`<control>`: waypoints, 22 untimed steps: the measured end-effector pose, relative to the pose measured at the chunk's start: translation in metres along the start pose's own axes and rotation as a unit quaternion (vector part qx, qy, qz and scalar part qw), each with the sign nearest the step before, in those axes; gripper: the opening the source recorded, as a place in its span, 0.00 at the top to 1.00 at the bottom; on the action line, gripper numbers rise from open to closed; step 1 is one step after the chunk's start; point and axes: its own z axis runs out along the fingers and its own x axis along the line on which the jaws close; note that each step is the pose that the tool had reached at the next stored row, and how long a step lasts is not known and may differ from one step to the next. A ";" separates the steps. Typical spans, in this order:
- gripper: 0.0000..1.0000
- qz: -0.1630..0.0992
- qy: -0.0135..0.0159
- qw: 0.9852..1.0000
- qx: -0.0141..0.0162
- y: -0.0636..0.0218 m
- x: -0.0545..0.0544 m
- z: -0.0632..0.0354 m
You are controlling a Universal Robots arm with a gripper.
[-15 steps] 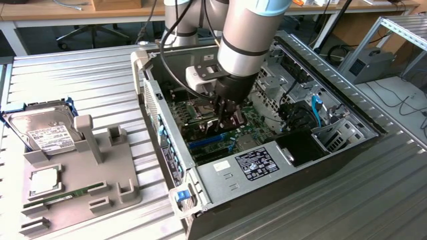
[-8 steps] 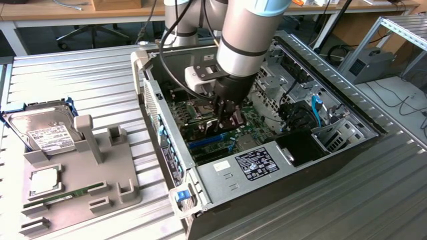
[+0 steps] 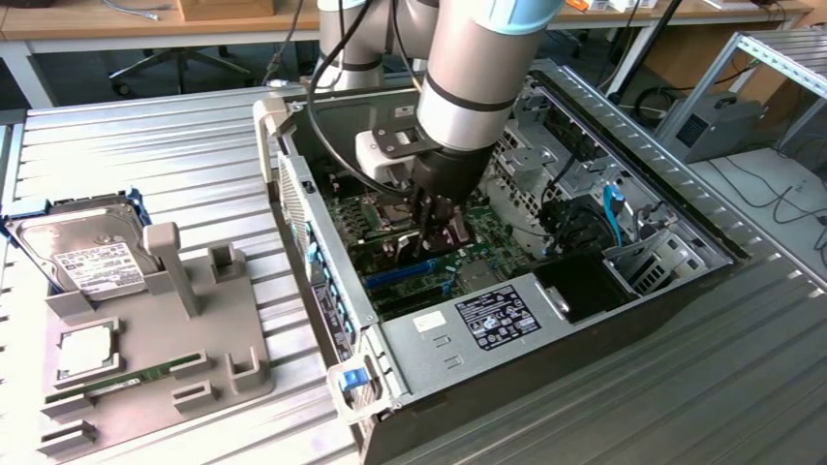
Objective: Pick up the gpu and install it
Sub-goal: 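Insert the gpu into the slot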
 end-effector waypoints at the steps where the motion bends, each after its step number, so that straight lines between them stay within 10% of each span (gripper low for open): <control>1: 0.73 0.000 0.000 1.000 0.000 0.0001 0.000 0.0003; 22: 0.73 0.000 0.000 1.000 0.000 0.0020 0.000 0.0097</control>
